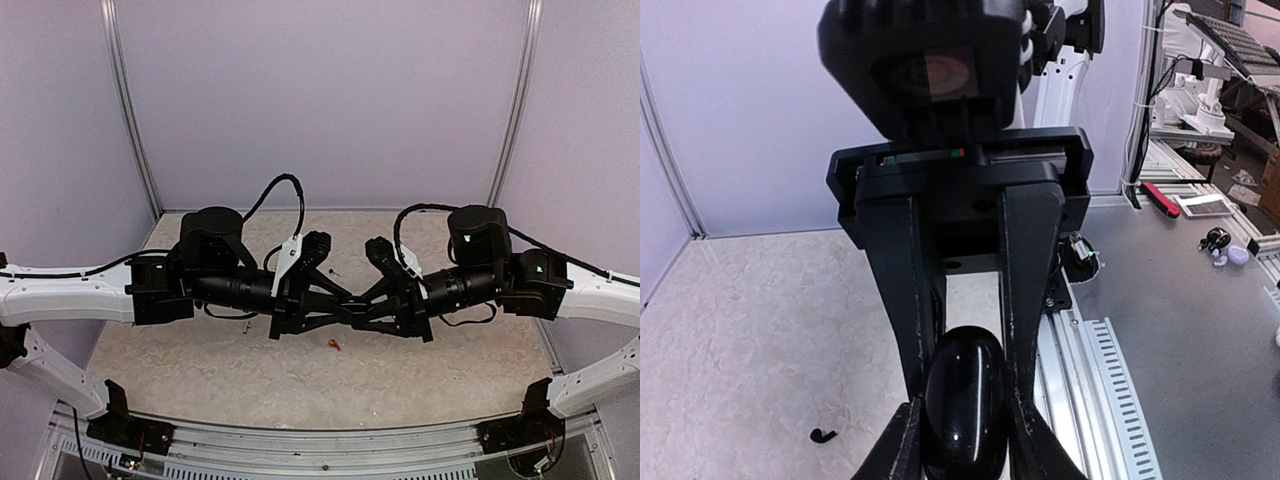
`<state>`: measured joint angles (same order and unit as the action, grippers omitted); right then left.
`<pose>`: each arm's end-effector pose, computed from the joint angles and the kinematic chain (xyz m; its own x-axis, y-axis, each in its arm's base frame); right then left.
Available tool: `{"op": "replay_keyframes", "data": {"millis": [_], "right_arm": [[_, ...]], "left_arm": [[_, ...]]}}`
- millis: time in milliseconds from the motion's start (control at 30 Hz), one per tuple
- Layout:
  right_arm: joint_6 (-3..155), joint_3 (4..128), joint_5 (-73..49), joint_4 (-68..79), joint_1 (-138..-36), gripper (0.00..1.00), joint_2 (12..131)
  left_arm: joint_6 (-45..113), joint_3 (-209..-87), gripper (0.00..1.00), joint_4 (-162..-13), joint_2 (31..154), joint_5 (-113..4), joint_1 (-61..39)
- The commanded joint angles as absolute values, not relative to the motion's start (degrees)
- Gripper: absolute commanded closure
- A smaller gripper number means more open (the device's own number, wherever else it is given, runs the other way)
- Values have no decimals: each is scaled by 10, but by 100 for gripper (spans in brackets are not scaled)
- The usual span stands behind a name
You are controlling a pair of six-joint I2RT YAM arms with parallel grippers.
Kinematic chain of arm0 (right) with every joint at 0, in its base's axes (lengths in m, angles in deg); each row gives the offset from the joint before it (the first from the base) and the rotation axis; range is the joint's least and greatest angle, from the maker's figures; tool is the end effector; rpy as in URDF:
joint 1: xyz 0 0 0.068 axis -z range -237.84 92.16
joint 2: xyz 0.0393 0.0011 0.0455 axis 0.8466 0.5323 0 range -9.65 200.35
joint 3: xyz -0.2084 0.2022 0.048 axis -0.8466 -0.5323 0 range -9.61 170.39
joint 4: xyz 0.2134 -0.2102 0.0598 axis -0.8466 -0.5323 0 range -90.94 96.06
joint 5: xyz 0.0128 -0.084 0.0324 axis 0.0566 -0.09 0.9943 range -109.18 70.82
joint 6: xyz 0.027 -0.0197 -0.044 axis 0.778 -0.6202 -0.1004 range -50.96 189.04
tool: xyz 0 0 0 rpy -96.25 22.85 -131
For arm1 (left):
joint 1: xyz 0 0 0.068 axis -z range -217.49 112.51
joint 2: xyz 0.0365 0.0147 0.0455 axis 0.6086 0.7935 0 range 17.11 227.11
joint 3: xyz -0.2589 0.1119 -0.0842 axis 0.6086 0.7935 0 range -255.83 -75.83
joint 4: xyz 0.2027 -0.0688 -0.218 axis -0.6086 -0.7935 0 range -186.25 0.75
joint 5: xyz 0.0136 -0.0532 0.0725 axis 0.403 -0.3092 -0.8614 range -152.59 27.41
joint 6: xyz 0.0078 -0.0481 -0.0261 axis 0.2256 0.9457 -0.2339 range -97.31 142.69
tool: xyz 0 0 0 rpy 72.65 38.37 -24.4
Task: Insert the wireless bluetooth earbuds into the charging case
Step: Pass from the right arm to the left, then pass from the left arm to the right
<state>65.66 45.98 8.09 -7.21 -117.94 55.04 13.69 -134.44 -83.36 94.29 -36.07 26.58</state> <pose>0.1318 0.2638 0.3445 -0.1316 -0.3339 -0.9334 -0.9912 0.0563 0.1196 0.1410 -0.3285 0.3330 0.0608 0.1949 -0.9789 0.9979 -0.0315 0.0558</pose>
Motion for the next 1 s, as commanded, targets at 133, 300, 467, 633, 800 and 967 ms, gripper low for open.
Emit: {"op": "replay_keyframes", "data": {"millis": [133,300,467,633,800,967], "right_arm": [[676,457,44,-34,-1175,76,528],[719,410,6,33,-1175,46,481],[722,389,25,60,-1175,39,462],[727,392,75,90,-1175,43,480],[732,398,107,116,-1175,47,498],[733,406,118,123,-1175,47,508]], "left_arm": [[155,-1342,88,-790,930,-360,269],[188,-1319,91,-731,904,-355,263],[214,-1307,92,-679,891,-352,259],[245,-1301,93,-633,896,-342,259],[262,-1299,94,-608,907,-340,261],[264,-1301,94,-608,913,-347,264]]}}
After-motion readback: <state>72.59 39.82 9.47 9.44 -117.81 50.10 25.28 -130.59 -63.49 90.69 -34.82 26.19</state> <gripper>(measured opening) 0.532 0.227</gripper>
